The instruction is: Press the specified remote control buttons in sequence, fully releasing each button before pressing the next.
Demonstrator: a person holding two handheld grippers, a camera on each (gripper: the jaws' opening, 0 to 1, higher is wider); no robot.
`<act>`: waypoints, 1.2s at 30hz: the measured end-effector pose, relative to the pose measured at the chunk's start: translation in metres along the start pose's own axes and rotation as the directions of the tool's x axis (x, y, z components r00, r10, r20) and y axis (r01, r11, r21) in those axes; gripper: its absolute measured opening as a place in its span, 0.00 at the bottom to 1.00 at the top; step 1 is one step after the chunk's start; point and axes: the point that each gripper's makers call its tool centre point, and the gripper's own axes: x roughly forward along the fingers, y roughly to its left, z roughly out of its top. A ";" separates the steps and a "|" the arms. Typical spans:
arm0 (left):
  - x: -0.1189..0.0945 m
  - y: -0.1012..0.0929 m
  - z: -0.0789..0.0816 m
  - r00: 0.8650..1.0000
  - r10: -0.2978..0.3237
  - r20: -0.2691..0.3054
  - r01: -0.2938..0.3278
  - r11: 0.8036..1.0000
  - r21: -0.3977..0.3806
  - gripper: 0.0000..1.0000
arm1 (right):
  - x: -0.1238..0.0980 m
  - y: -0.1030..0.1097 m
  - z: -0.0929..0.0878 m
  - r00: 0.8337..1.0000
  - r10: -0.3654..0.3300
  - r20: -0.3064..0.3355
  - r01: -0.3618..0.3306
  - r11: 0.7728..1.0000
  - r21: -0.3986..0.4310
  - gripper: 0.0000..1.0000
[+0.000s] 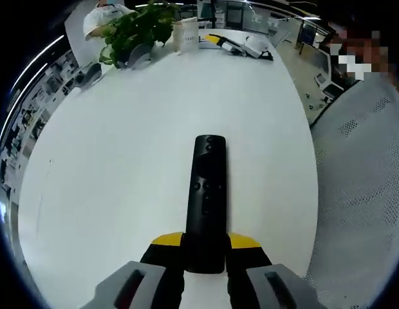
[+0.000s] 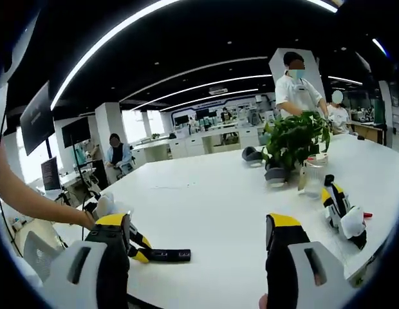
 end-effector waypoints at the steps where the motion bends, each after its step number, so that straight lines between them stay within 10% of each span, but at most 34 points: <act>1: 0.000 0.004 0.001 1.000 0.001 0.000 -0.001 1.000 0.009 0.23 | 0.000 0.001 0.001 1.000 0.002 0.004 -0.002 1.000 0.002 0.91; 36: 0.005 0.144 0.036 0.994 0.094 -0.058 -0.086 0.988 0.128 0.23 | 0.004 -0.011 -0.012 0.995 -0.068 -0.069 0.067 0.998 -0.020 0.83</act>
